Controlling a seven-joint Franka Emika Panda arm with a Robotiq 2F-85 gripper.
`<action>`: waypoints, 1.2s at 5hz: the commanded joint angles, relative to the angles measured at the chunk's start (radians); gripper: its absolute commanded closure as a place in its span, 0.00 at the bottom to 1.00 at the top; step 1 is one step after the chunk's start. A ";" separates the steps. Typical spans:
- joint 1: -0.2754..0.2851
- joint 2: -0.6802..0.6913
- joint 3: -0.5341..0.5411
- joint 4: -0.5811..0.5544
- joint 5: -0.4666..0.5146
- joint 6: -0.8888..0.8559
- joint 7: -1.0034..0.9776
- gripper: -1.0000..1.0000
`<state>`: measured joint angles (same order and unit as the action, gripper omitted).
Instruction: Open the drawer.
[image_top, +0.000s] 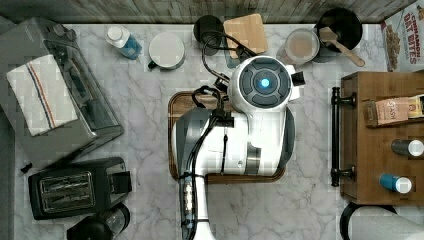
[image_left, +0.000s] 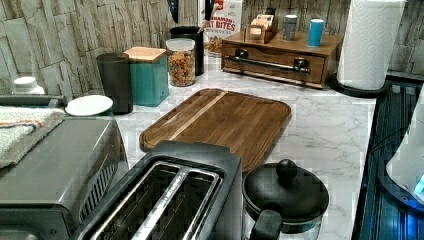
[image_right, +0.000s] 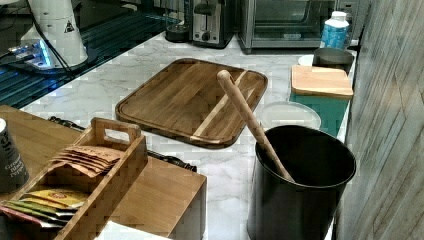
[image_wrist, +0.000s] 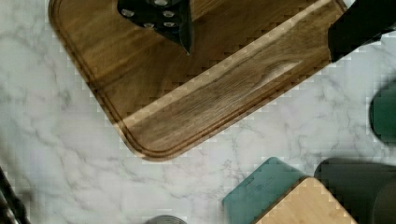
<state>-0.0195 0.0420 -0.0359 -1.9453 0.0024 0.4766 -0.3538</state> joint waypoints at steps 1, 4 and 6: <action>-0.112 -0.048 -0.153 -0.110 0.018 0.002 -0.495 0.00; -0.189 0.043 -0.211 -0.126 0.023 0.176 -0.763 0.00; -0.227 0.092 -0.178 -0.134 -0.008 0.282 -0.814 0.00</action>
<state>-0.2871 0.1475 -0.2534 -2.1152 -0.0004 0.7178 -1.1133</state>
